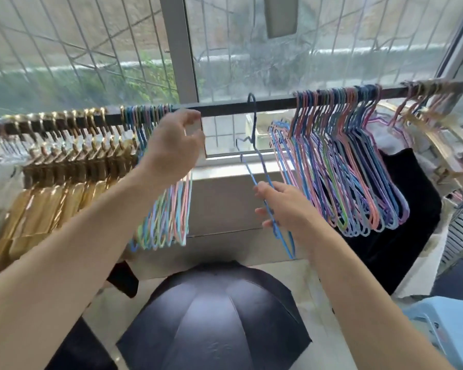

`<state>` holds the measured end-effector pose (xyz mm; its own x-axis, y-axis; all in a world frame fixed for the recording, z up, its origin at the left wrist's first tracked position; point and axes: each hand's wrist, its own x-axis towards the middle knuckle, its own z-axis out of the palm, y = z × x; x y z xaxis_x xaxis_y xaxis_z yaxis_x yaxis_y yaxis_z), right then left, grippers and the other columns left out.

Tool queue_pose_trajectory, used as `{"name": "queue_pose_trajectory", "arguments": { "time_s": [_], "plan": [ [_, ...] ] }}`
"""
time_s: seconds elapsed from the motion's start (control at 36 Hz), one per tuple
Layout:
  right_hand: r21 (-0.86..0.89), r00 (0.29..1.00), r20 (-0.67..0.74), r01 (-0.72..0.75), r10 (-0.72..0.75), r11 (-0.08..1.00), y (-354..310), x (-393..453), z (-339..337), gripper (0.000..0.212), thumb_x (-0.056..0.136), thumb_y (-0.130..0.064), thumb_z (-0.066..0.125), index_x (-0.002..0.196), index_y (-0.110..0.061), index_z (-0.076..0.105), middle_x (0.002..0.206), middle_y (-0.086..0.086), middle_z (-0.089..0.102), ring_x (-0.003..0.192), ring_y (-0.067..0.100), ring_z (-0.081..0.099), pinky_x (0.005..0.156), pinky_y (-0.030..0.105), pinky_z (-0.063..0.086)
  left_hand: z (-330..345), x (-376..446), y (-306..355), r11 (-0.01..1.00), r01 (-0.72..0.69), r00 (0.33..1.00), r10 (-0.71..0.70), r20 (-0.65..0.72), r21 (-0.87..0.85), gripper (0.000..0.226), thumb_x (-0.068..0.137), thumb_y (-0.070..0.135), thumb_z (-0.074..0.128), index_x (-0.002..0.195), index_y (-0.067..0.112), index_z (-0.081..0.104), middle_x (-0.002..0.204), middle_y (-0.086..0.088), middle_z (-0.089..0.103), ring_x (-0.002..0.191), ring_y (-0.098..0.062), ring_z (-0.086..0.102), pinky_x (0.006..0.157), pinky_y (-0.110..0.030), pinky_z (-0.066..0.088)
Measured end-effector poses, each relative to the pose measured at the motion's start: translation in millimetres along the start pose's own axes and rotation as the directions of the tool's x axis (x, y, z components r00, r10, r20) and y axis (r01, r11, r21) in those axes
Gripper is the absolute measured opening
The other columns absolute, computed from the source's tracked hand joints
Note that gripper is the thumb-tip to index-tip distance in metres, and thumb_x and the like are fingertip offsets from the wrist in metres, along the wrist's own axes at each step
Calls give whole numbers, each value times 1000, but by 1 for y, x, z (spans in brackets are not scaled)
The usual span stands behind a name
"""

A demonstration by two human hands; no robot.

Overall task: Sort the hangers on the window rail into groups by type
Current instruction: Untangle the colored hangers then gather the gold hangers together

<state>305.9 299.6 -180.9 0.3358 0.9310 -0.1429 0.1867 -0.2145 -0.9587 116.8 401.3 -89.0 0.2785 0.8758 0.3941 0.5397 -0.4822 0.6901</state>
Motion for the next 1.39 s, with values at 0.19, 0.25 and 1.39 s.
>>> {"name": "queue_pose_trajectory", "arguments": {
  "time_s": [0.19,0.25,1.39],
  "plan": [
    [-15,999,2,-39,39,999,-47,26,-20,37,107,-41,46,109,-10,66,117,14,64,81,32,71,67,43,63,-44,69,-65,759,26,996,-78,51,651,85,98,37,56,163,31,2,172,-7,3,158,-30,1,128,-51,2],
    [-72,999,24,-32,33,997,-53,28,-24,41,109,-41,42,112,-7,64,117,17,63,78,33,71,67,44,63,-50,76,-83,720,48,987,-140,77,692,88,100,46,54,163,31,-6,172,-8,-2,159,-32,-3,128,-52,0],
    [-584,922,-196,164,-334,795,-66,16,-18,35,102,-31,54,135,-20,58,115,-4,66,104,19,62,89,32,48,-48,83,-105,646,-43,996,-33,85,762,106,91,44,63,158,33,-18,169,-6,-2,158,-34,-4,129,-51,-1]
  ]
}}
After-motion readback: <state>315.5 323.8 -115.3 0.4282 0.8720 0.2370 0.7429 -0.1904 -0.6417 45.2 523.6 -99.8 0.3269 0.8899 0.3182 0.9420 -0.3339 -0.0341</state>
